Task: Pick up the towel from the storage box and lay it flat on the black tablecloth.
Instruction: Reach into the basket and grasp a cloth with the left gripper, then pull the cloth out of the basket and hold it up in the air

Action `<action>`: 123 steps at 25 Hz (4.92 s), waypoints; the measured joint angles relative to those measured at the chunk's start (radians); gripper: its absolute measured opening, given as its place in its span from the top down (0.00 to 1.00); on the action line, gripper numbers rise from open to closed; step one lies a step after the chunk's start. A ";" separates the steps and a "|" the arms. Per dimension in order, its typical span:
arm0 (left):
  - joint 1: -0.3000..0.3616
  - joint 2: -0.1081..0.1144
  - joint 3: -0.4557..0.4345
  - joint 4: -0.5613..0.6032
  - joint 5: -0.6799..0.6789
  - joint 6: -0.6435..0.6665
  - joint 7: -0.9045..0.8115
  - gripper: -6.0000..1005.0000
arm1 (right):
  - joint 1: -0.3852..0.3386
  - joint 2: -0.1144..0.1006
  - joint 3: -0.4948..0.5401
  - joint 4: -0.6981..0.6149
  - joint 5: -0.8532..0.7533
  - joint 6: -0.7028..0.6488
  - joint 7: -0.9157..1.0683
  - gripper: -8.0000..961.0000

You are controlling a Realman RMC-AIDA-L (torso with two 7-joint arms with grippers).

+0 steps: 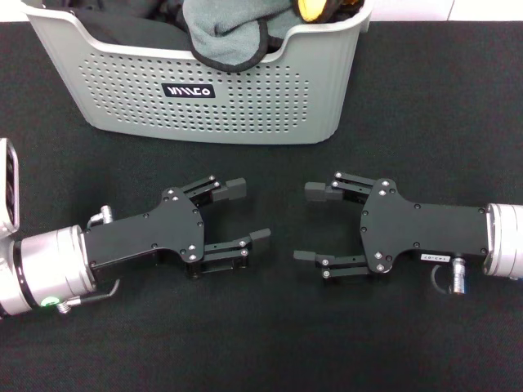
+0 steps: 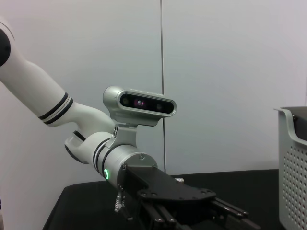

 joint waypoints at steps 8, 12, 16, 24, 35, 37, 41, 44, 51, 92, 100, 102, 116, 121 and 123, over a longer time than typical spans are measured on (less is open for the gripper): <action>0.010 -0.006 -0.001 0.000 -0.004 0.000 0.013 0.15 | -0.004 0.000 -0.002 0.012 0.025 0.001 -0.001 0.09; 0.012 -0.016 -0.023 0.003 -0.007 0.000 0.016 0.15 | -0.006 0.000 -0.009 0.021 0.030 0.002 -0.001 0.09; 0.017 -0.035 -0.065 0.004 -0.009 0.013 0.031 0.15 | -0.027 -0.002 -0.006 0.020 0.068 -0.008 -0.001 0.09; 0.003 -0.072 -0.127 0.013 -0.132 0.103 0.118 0.16 | -0.095 -0.011 0.070 0.038 0.127 -0.061 -0.034 0.09; -0.115 -0.085 -0.122 -0.028 -0.317 0.079 0.212 0.16 | -0.109 -0.008 0.079 0.050 0.132 -0.099 -0.079 0.09; -0.151 -0.087 -0.121 -0.066 -0.349 0.060 0.233 0.16 | -0.105 -0.007 0.079 0.050 0.132 -0.099 -0.079 0.09; -0.238 -0.088 -0.120 -0.155 -0.389 0.021 0.242 0.16 | -0.105 -0.006 0.080 0.050 0.135 -0.099 -0.082 0.09; -0.295 -0.088 -0.121 -0.212 -0.425 -0.009 0.235 0.16 | -0.105 -0.006 0.080 0.058 0.143 -0.099 -0.096 0.09; -0.392 -0.087 -0.126 -0.283 -0.471 -0.101 0.206 0.17 | -0.106 -0.006 0.080 0.063 0.155 -0.100 -0.105 0.09; -0.424 -0.087 -0.129 -0.272 -0.552 -0.293 0.001 0.82 | -0.111 -0.008 0.080 0.115 0.180 -0.178 -0.129 0.09; -0.422 -0.087 -0.128 -0.272 -0.553 -0.277 -0.001 0.93 | -0.111 -0.008 0.080 0.123 0.180 -0.179 -0.131 0.09; -0.417 -0.087 -0.128 -0.271 -0.553 -0.247 -0.001 0.96 | -0.111 -0.008 0.080 0.124 0.180 -0.179 -0.132 0.09; -0.202 -0.080 -0.117 -0.035 -0.539 0.307 -0.101 0.99 | -0.106 -0.006 0.106 0.126 0.183 -0.184 -0.131 0.09; -0.157 -0.080 -0.113 0.061 -0.551 0.436 -0.259 0.99 | -0.107 -0.005 0.114 0.128 0.193 -0.185 -0.139 0.09; -0.143 -0.081 -0.087 0.111 -0.560 0.441 -0.325 0.99 | -0.108 -0.005 0.115 0.129 0.196 -0.185 -0.146 0.09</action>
